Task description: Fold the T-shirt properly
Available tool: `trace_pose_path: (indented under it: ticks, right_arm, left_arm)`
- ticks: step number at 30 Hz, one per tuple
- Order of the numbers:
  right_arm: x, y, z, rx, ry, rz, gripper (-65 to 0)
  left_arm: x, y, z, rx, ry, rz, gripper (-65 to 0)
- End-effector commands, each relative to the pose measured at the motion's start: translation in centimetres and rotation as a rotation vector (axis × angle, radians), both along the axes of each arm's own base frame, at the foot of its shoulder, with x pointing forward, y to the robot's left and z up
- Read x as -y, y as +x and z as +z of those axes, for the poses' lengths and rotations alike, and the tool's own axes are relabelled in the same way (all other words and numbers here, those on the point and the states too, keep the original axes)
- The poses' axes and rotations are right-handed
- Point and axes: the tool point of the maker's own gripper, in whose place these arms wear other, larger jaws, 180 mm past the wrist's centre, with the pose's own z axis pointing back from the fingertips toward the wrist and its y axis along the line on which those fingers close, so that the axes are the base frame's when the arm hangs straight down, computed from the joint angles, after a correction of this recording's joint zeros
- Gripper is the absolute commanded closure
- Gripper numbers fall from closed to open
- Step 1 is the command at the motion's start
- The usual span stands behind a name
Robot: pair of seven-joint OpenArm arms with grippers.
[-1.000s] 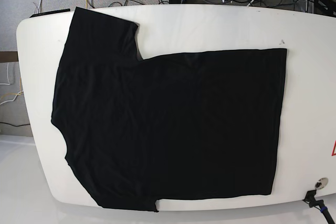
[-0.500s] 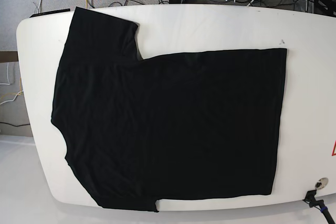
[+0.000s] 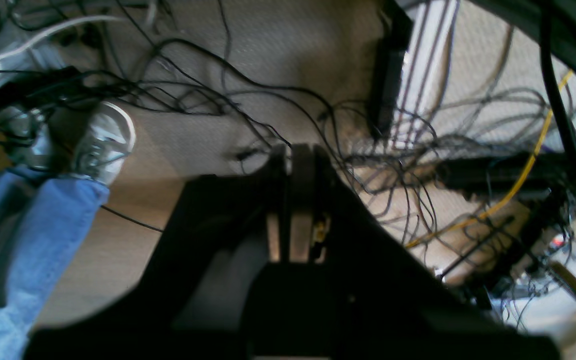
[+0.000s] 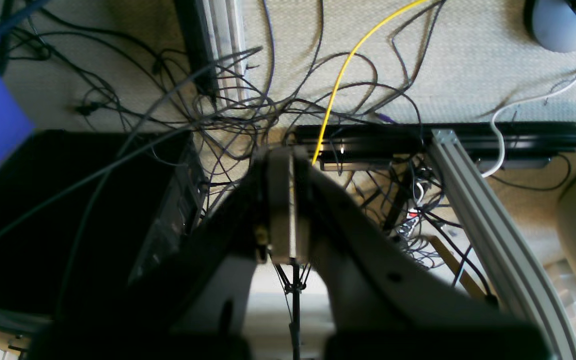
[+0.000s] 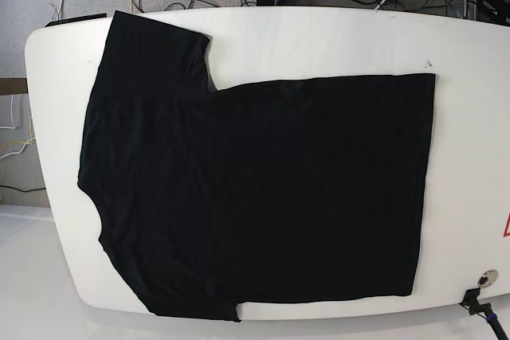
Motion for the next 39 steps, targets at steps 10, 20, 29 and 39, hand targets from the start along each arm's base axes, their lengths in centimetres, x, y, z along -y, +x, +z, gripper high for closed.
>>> trace_pose_path:
  ticks: [10,20,29,39]
  right_arm:
    - [1.2,-2.0,0.3,-0.040,-0.017,0.015,0.0]
    - [4.4,-2.5,1.0,0.020,-0.057,0.030,0.0]
    - [5.4,-4.3,1.8,0.020,-0.093,0.031,0.0]
    - [8.0,-4.7,4.5,0.119,-0.127,0.074,0.0]
  left_arm:
    - [-1.8,-2.8,0.4,-0.030,0.028,-0.004,0.0]
    - [-2.3,-6.1,1.6,-0.003,0.020,-0.027,0.0]
    - [-4.9,-8.7,3.0,-0.005,0.041,-0.036,0.0]
    - [-6.8,-10.5,6.8,0.085,0.035,-0.032,0.0]
